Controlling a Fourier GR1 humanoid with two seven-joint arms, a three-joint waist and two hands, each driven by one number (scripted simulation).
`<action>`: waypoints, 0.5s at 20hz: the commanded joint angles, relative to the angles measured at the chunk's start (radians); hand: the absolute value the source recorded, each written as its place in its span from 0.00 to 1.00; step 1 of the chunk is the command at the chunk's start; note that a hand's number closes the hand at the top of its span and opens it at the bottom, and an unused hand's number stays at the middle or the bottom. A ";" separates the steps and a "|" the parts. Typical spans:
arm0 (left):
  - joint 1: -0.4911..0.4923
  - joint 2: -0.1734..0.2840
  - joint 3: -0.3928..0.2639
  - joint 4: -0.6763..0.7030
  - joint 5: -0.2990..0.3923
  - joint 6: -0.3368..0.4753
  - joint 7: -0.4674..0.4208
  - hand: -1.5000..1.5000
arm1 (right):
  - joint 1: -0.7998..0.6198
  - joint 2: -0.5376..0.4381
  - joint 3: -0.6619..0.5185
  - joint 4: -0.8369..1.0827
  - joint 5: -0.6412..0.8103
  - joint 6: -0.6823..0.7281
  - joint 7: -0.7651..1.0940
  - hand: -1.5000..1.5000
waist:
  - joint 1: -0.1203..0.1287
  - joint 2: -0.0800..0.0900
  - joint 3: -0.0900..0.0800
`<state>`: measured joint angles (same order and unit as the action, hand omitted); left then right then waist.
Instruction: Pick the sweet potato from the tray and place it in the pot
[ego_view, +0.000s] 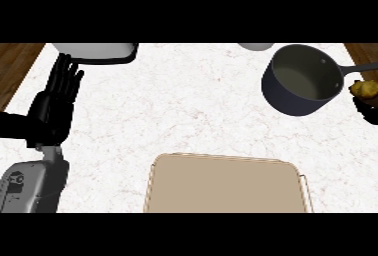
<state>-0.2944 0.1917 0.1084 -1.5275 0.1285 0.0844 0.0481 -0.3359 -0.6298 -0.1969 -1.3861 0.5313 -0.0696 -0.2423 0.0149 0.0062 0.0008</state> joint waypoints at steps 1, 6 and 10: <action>0.050 -0.050 -0.051 -0.013 -0.040 0.017 -0.042 0.50 | -0.121 -0.043 -0.056 0.291 -0.025 -0.003 -0.182 1.00 | 0.007 0.000 0.000; -0.005 -0.017 -0.022 -0.045 -0.013 0.012 0.034 0.50 | -0.304 -0.077 -0.067 0.630 0.016 -0.034 -0.345 1.00 | 0.023 0.004 0.001; 0.004 0.007 0.018 0.016 0.025 -0.045 -0.029 0.50 | -0.368 -0.053 -0.057 0.841 0.079 -0.133 -0.451 1.00 | 0.028 0.009 0.001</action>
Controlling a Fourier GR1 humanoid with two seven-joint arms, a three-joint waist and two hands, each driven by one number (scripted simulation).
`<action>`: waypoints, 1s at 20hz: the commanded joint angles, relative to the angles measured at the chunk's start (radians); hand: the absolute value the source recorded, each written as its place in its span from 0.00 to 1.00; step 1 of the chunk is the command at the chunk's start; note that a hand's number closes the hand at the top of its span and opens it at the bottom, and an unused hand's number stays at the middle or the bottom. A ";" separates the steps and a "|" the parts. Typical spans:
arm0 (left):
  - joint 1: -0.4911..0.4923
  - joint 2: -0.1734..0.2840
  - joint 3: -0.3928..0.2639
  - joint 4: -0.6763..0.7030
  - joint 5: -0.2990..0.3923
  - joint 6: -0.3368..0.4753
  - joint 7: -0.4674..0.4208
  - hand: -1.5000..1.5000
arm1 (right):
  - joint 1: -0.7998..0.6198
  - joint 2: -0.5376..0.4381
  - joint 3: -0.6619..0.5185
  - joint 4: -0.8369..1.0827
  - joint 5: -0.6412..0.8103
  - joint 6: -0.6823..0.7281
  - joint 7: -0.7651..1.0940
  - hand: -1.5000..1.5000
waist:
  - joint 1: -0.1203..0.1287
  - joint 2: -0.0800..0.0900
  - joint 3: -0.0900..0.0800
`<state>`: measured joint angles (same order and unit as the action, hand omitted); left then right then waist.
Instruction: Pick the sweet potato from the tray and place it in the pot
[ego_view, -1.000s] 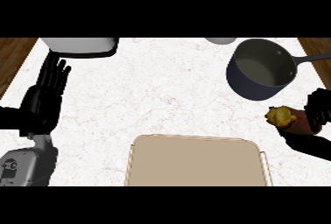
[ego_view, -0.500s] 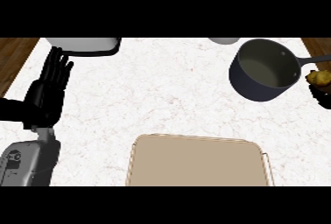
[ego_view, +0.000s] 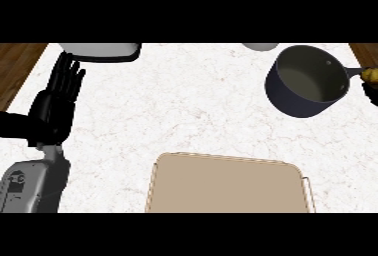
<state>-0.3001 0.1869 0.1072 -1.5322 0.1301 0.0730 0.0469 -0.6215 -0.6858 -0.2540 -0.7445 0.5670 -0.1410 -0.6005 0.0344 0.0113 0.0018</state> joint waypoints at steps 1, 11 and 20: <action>0.042 -0.018 -0.016 -0.001 -0.016 -0.002 -0.035 0.50 | -0.117 -0.007 -0.010 0.248 0.046 -0.070 -0.112 1.00 | 0.007 0.002 0.000; -0.041 -0.024 -0.029 0.002 -0.011 0.001 0.014 0.50 | -0.206 0.041 0.030 0.515 0.106 0.064 -0.040 0.00 | 0.034 0.016 0.003; -0.032 -0.013 -0.008 0.005 -0.013 0.011 0.020 0.50 | -0.218 0.052 -0.036 0.545 0.038 0.129 -0.312 0.00 | 0.017 0.009 0.003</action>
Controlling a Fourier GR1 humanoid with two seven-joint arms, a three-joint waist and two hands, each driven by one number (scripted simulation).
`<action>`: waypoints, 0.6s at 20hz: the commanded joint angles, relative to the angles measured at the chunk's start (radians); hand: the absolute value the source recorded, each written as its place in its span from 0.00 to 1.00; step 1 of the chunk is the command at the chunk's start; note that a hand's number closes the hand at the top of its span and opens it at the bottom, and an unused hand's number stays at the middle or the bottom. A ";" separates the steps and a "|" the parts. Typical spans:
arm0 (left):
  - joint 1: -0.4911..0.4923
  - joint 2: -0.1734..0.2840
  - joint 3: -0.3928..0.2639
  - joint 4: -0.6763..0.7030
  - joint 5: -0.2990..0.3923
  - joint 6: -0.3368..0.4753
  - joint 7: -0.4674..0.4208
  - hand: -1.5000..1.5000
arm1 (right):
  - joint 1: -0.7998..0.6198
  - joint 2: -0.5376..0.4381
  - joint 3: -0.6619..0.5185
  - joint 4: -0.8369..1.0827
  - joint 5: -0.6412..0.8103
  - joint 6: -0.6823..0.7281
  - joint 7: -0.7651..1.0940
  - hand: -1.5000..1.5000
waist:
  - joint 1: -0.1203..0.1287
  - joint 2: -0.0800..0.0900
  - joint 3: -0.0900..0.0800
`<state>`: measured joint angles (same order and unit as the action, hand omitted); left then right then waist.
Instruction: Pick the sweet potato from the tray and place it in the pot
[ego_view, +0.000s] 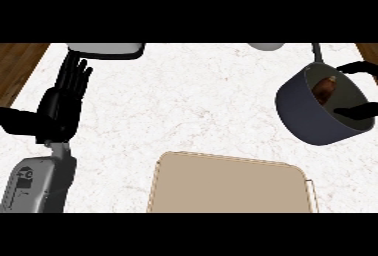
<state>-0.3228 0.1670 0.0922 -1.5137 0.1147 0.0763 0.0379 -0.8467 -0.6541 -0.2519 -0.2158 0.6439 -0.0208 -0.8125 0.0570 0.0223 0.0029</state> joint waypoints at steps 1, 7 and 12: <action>0.016 0.000 0.001 -0.040 -0.002 0.016 0.036 0.50 | 0.007 -0.008 -0.069 0.020 -0.077 0.084 -0.131 0.00 | -0.012 -0.007 0.002; -0.030 0.017 0.017 0.001 0.006 -0.001 0.029 0.50 | -0.087 -0.055 -0.174 0.102 -0.180 0.244 0.021 0.00 | -0.009 0.000 0.001; -0.002 0.014 0.014 0.007 0.006 -0.015 -0.003 0.50 | -0.096 -0.089 -0.265 0.126 -0.275 0.317 0.069 0.00 | -0.006 0.002 0.002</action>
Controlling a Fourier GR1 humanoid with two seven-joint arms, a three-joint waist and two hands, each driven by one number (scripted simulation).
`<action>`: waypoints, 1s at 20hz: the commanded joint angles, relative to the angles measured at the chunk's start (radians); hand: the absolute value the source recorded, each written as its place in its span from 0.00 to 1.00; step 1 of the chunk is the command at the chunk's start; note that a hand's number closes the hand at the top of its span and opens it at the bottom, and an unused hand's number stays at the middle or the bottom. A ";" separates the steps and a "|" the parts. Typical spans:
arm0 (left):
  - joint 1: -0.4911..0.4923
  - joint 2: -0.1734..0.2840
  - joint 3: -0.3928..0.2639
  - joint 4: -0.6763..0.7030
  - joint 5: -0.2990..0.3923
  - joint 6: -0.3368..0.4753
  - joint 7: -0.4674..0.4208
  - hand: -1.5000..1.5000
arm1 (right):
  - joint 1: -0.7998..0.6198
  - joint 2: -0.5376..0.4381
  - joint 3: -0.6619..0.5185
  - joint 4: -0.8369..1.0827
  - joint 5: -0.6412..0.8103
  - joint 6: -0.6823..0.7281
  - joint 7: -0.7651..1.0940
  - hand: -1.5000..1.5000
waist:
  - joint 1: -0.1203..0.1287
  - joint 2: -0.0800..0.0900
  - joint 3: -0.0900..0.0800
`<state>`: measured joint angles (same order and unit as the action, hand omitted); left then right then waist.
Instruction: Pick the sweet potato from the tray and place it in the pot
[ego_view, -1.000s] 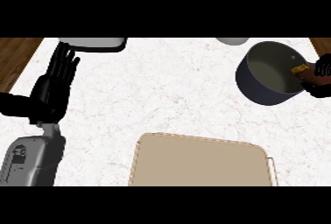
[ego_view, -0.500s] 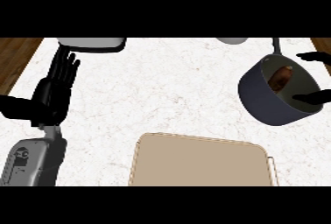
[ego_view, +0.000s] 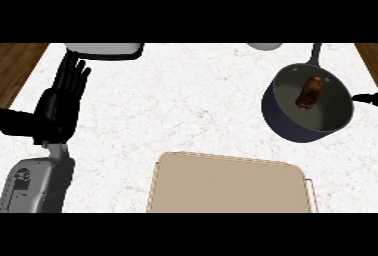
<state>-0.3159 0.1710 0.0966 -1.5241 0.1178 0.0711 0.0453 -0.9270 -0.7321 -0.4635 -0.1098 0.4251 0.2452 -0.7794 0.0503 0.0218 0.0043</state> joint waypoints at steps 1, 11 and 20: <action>0.013 -0.006 0.008 -0.006 0.009 0.000 -0.006 0.50 | 0.039 -0.056 -0.081 0.021 -0.083 0.082 -0.021 0.00 | -0.004 0.001 0.001; -0.007 0.010 0.002 -0.044 0.013 -0.009 0.035 0.50 | 0.100 -0.183 -0.173 0.024 -0.173 0.196 -0.001 0.00 | 0.014 0.013 0.006; 0.007 -0.032 -0.021 -0.025 -0.003 0.010 -0.001 0.50 | 0.169 -0.241 -0.195 -0.007 -0.196 0.239 -0.019 0.00 | 0.012 0.024 0.011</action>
<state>-0.3158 0.1556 0.0849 -1.5589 0.1205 0.0736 0.0523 -0.7920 -0.9398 -0.6492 -0.1102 0.2384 0.4055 -0.7475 0.0666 0.0427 0.0139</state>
